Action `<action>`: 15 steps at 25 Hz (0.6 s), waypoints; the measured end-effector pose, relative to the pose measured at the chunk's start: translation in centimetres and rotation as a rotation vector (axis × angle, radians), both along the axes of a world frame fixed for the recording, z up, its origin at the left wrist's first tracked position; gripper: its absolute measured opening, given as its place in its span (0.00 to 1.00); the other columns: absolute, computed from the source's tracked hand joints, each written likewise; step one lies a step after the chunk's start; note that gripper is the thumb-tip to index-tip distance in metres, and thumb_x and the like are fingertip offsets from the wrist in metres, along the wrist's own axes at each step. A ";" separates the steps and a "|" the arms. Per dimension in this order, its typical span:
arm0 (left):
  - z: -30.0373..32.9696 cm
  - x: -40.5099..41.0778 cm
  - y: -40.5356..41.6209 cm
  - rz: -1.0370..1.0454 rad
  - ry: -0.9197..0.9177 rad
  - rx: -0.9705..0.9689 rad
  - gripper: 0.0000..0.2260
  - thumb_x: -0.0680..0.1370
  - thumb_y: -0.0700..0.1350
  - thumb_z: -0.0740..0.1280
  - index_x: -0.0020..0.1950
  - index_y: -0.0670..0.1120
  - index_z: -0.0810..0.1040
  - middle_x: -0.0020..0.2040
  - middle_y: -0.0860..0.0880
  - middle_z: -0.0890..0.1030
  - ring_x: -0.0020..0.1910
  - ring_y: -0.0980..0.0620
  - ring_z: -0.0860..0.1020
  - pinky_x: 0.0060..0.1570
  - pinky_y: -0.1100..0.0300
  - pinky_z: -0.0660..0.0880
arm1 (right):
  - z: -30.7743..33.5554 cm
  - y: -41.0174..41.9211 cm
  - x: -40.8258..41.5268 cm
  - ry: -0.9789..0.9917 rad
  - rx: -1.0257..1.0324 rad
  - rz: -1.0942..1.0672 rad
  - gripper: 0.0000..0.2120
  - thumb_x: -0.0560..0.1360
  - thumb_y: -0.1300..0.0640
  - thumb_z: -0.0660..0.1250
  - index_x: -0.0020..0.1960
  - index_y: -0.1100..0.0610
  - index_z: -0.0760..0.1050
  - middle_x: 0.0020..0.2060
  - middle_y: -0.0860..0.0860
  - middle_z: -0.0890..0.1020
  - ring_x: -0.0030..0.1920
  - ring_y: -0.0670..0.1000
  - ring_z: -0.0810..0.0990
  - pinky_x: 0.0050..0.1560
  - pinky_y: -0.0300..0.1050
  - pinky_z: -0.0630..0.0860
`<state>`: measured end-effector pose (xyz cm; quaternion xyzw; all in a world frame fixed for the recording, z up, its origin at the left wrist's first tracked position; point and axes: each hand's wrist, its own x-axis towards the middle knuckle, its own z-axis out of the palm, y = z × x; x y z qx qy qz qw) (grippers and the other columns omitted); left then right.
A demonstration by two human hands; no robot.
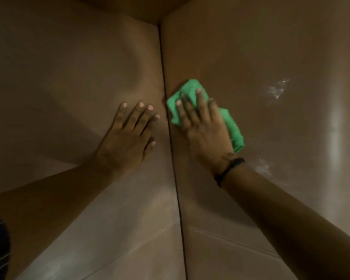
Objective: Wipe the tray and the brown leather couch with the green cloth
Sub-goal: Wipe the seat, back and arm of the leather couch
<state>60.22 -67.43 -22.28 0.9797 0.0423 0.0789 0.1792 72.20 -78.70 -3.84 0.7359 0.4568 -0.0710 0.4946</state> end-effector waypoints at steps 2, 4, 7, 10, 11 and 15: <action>-0.2 -0.1 -0.4 0.005 -0.026 -0.016 0.32 0.87 0.57 0.56 0.89 0.43 0.61 0.89 0.38 0.63 0.89 0.35 0.59 0.87 0.29 0.49 | 0.9 -3.4 -2.0 0.123 -0.115 0.076 0.31 0.86 0.55 0.41 0.87 0.63 0.46 0.86 0.59 0.54 0.84 0.69 0.49 0.81 0.66 0.57; 0.1 0.0 -0.4 0.026 -0.041 -0.013 0.32 0.87 0.56 0.57 0.89 0.43 0.62 0.89 0.38 0.64 0.89 0.35 0.60 0.87 0.30 0.48 | 4.5 -6.4 -3.0 0.117 -0.106 0.095 0.30 0.85 0.56 0.45 0.87 0.60 0.55 0.85 0.55 0.63 0.84 0.65 0.58 0.79 0.63 0.64; -0.4 0.1 -0.6 0.037 -0.086 -0.019 0.32 0.87 0.56 0.56 0.88 0.42 0.63 0.88 0.37 0.65 0.88 0.34 0.61 0.87 0.30 0.47 | 5.3 -4.1 0.1 -0.044 0.060 0.074 0.31 0.84 0.56 0.48 0.87 0.59 0.55 0.84 0.53 0.64 0.84 0.64 0.58 0.79 0.62 0.61; -1.2 0.2 -0.4 0.042 -0.099 -0.038 0.32 0.87 0.56 0.56 0.88 0.42 0.63 0.88 0.36 0.65 0.88 0.32 0.61 0.86 0.28 0.48 | 3.0 -3.0 -0.8 0.038 -0.057 0.075 0.30 0.86 0.58 0.42 0.87 0.61 0.51 0.85 0.55 0.60 0.84 0.66 0.56 0.78 0.63 0.64; -1.1 0.3 -0.4 0.028 -0.096 -0.060 0.33 0.86 0.56 0.56 0.88 0.41 0.63 0.88 0.36 0.65 0.88 0.32 0.61 0.87 0.28 0.49 | 3.9 -5.6 -2.6 0.094 -0.154 0.130 0.29 0.86 0.58 0.42 0.87 0.61 0.54 0.85 0.55 0.61 0.83 0.66 0.59 0.78 0.62 0.66; 0.0 0.0 -0.4 0.010 -0.045 -0.087 0.32 0.86 0.55 0.55 0.88 0.41 0.63 0.88 0.35 0.64 0.88 0.31 0.60 0.87 0.28 0.47 | 11.7 -12.2 -3.0 0.075 -0.047 0.144 0.28 0.85 0.59 0.50 0.85 0.60 0.61 0.83 0.55 0.67 0.82 0.66 0.62 0.76 0.64 0.65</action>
